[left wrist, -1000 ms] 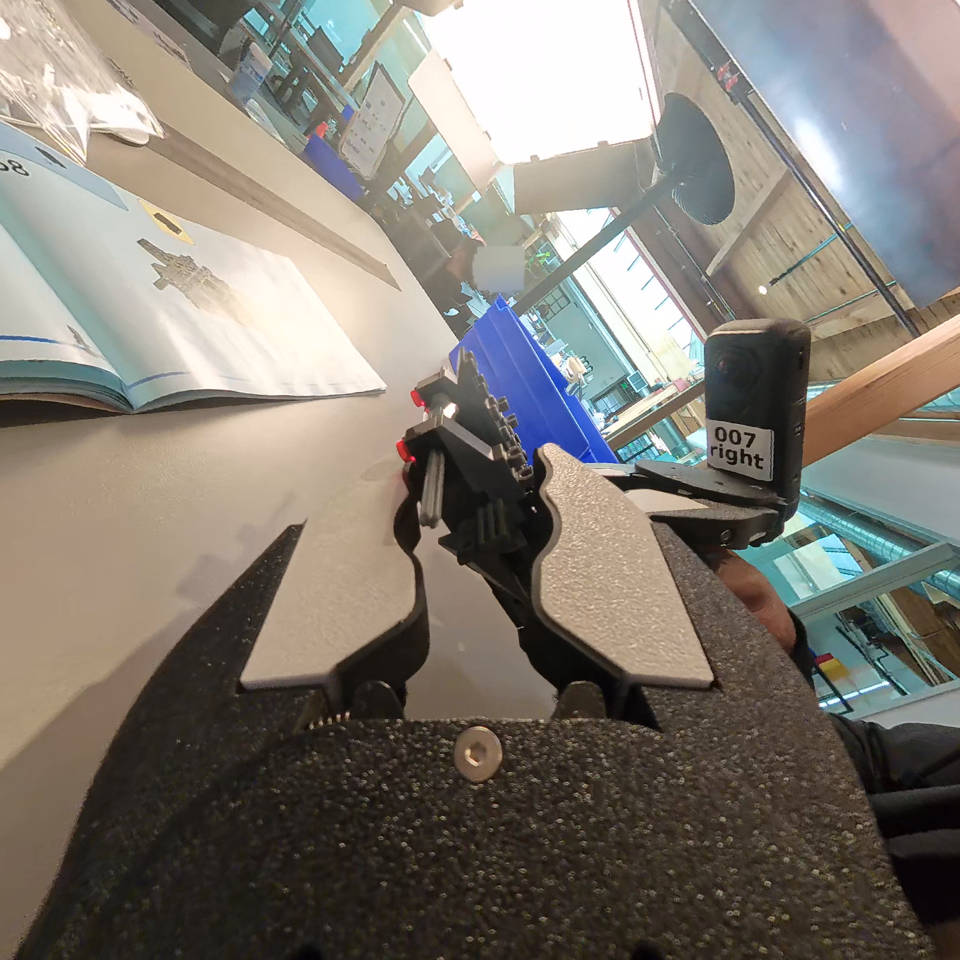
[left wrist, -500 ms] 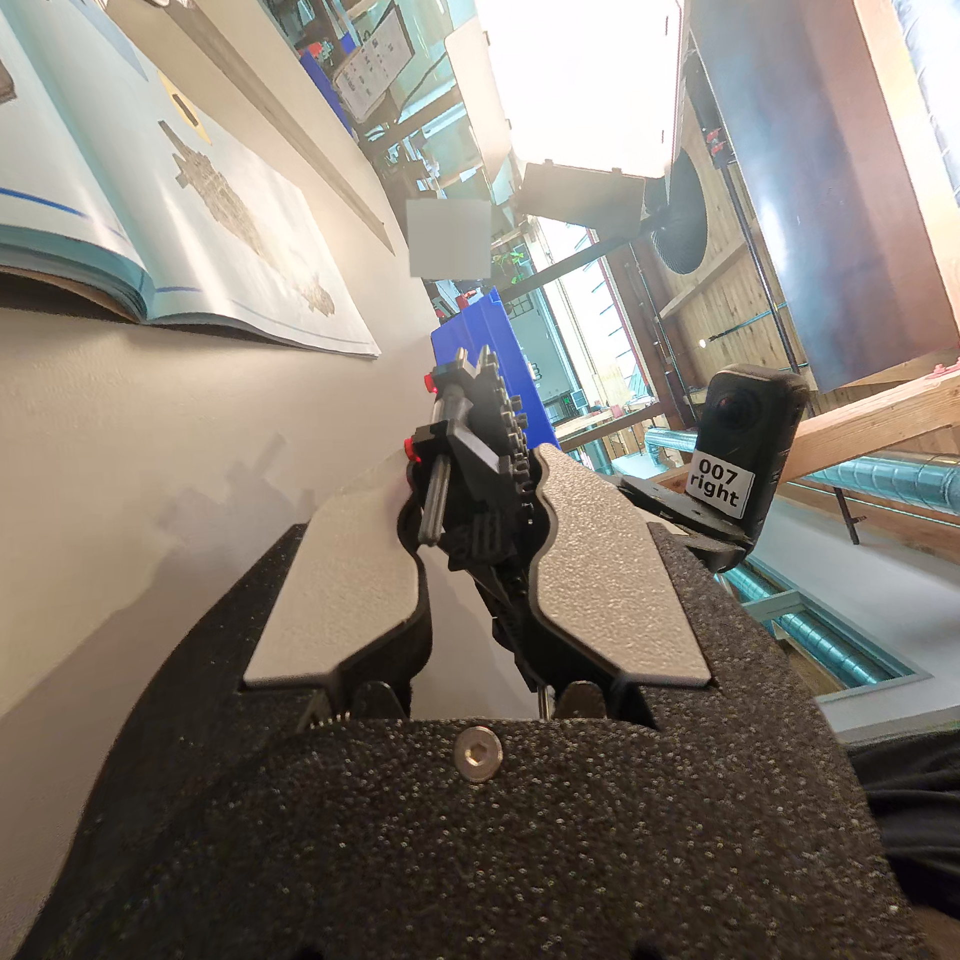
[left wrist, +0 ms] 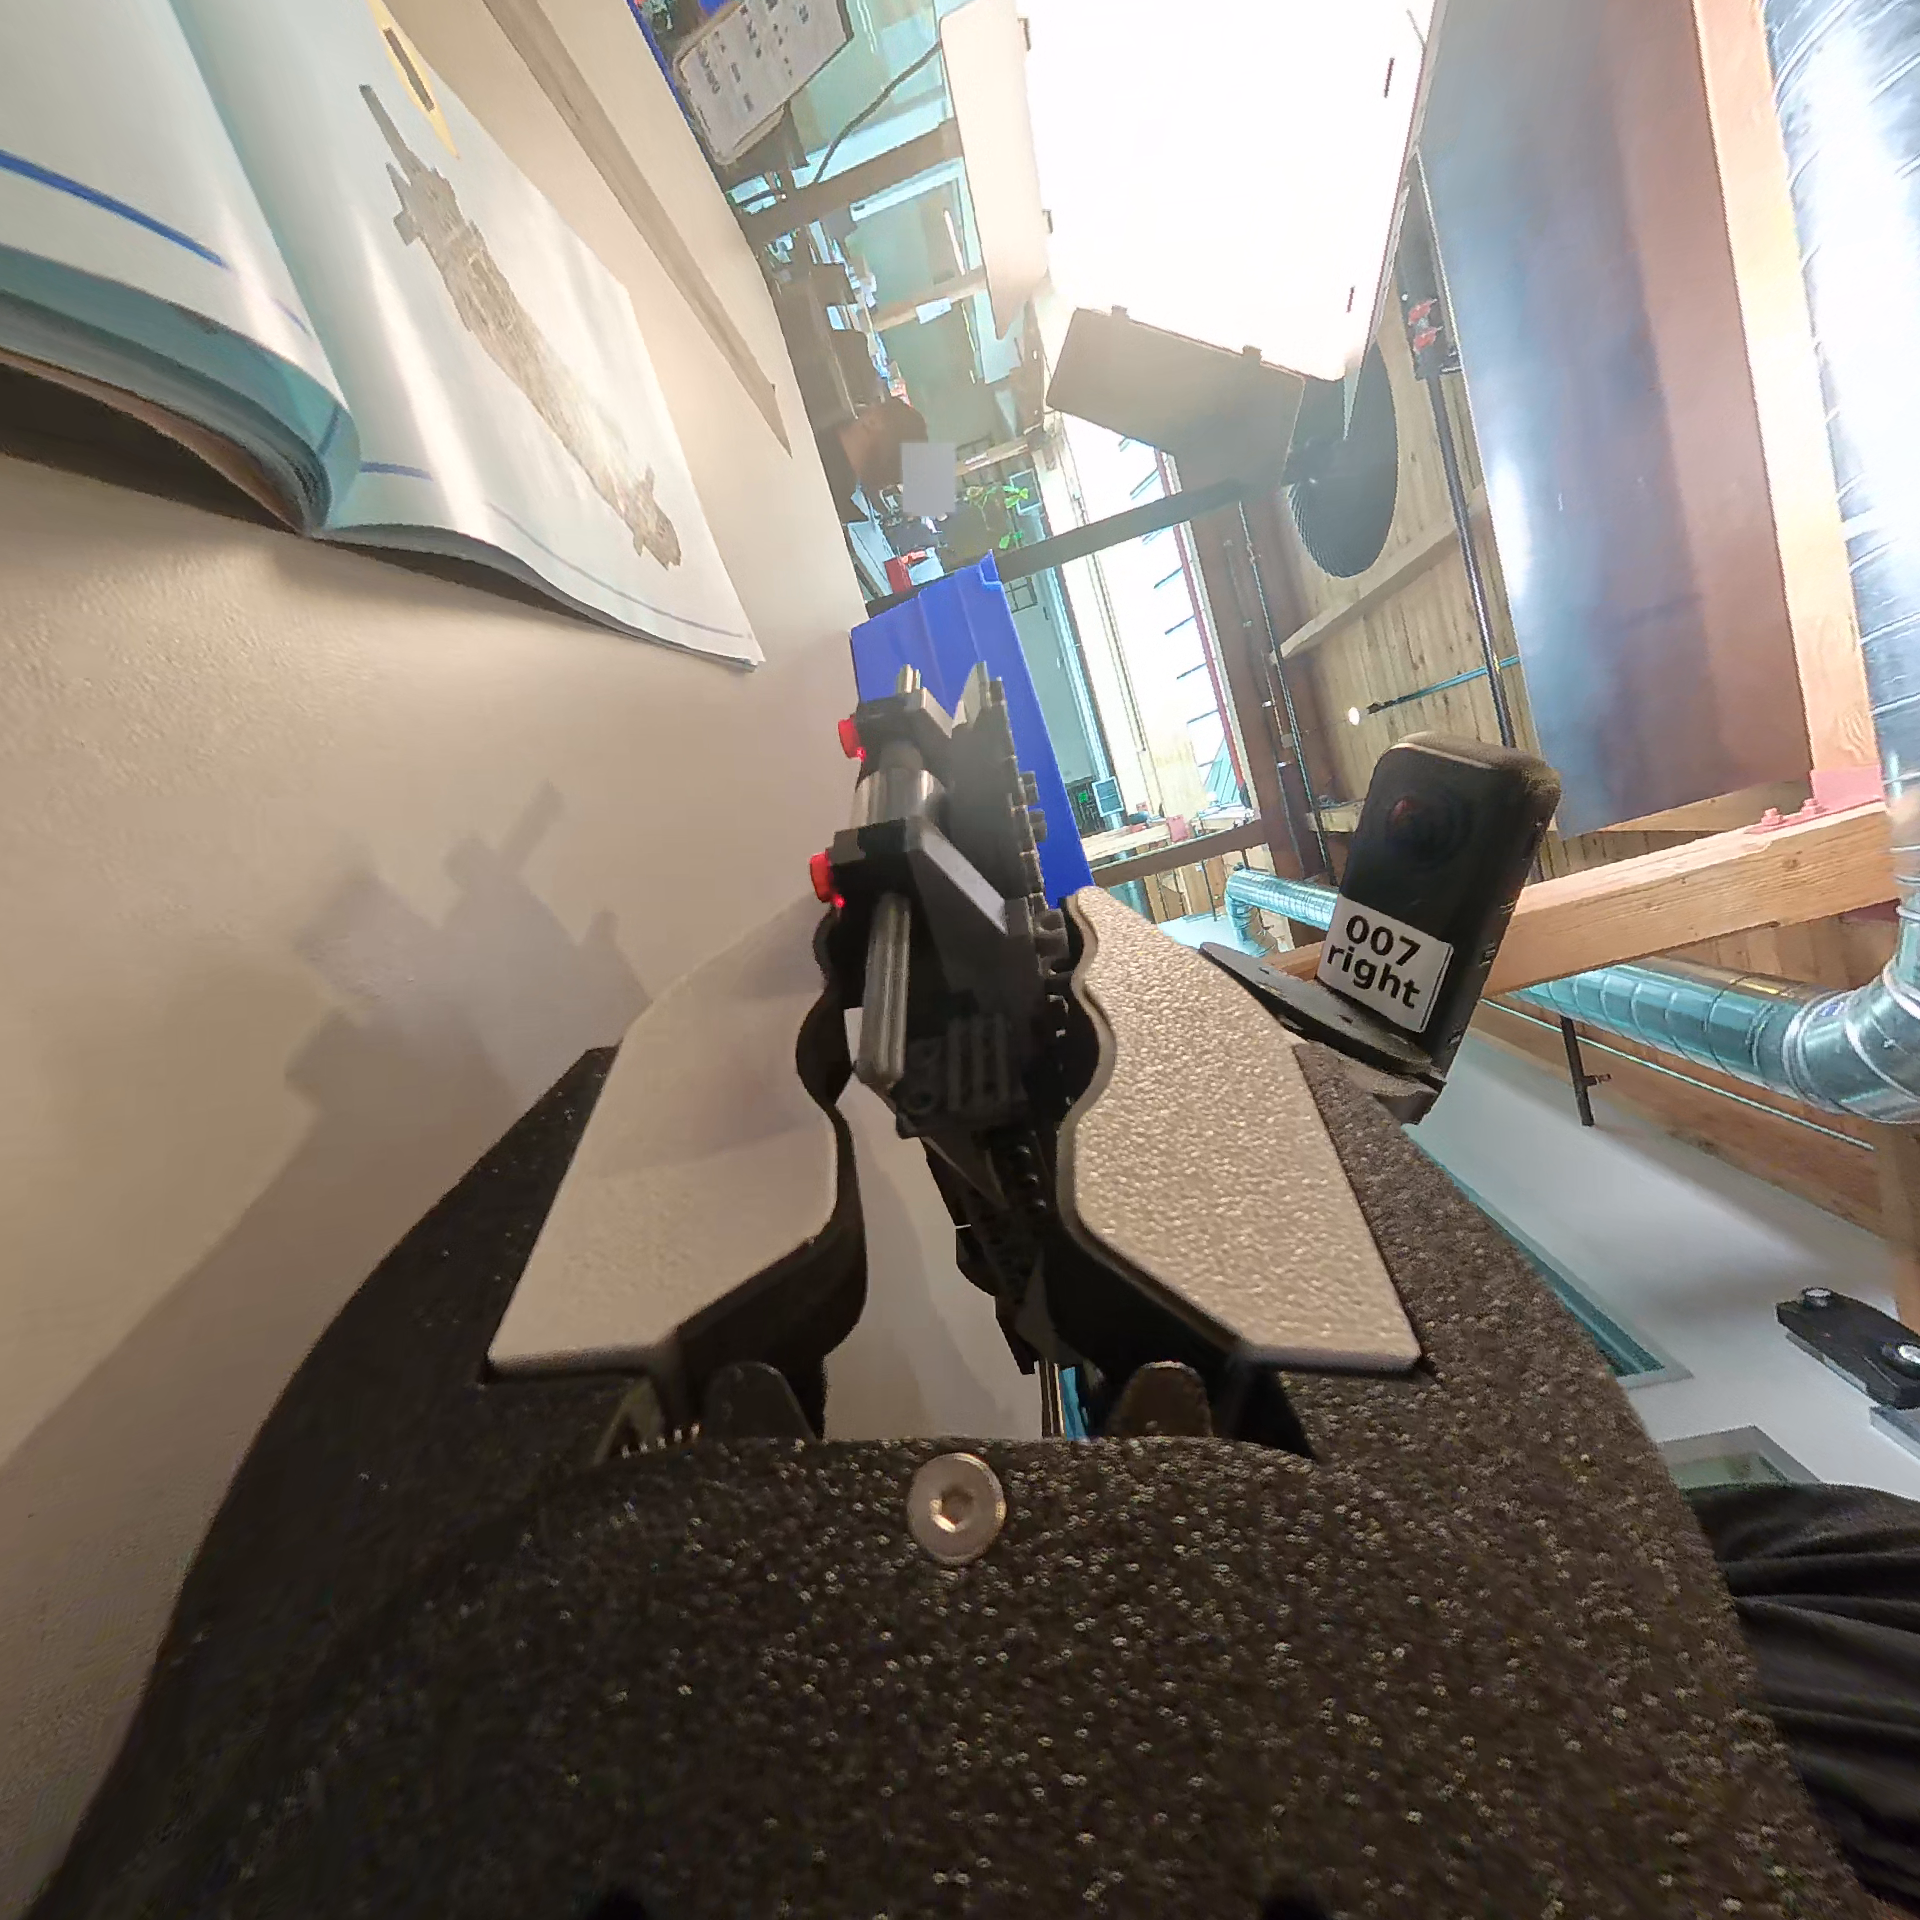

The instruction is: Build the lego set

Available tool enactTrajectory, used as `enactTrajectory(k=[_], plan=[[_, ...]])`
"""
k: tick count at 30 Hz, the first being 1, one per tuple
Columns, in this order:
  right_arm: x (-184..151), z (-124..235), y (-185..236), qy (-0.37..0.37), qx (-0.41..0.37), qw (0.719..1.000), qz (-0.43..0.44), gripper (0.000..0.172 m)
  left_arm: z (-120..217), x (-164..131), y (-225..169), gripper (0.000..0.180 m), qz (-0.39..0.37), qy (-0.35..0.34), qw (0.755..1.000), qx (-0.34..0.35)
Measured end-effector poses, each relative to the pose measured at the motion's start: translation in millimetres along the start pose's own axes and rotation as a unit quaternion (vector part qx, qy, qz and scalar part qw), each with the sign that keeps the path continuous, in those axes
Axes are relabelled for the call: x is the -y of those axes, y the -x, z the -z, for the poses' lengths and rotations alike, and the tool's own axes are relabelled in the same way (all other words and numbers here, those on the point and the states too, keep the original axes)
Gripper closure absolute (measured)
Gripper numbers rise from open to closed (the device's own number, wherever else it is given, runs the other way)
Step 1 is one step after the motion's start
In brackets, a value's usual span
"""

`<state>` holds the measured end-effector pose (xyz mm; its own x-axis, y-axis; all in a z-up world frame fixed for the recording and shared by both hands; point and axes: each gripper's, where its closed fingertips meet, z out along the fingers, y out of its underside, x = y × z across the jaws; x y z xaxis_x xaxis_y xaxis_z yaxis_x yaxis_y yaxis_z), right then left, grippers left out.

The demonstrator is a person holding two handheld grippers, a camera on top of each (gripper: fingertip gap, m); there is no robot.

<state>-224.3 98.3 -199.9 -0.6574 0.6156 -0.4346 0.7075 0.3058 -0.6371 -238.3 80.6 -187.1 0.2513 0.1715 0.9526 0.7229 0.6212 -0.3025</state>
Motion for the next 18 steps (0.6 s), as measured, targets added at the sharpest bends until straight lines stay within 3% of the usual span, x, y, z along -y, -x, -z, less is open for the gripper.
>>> enactTrajectory(k=[9,18], plan=[[4,4,3,0.000,0.010,0.999,0.046,0.151,4,4,1,0.144,0.020,-0.003,1.000,-0.008],[15,33,-10,-0.067,-0.004,0.991,0.112,0.150,12,19,3,0.144,0.016,-0.021,1.000,-0.009]])
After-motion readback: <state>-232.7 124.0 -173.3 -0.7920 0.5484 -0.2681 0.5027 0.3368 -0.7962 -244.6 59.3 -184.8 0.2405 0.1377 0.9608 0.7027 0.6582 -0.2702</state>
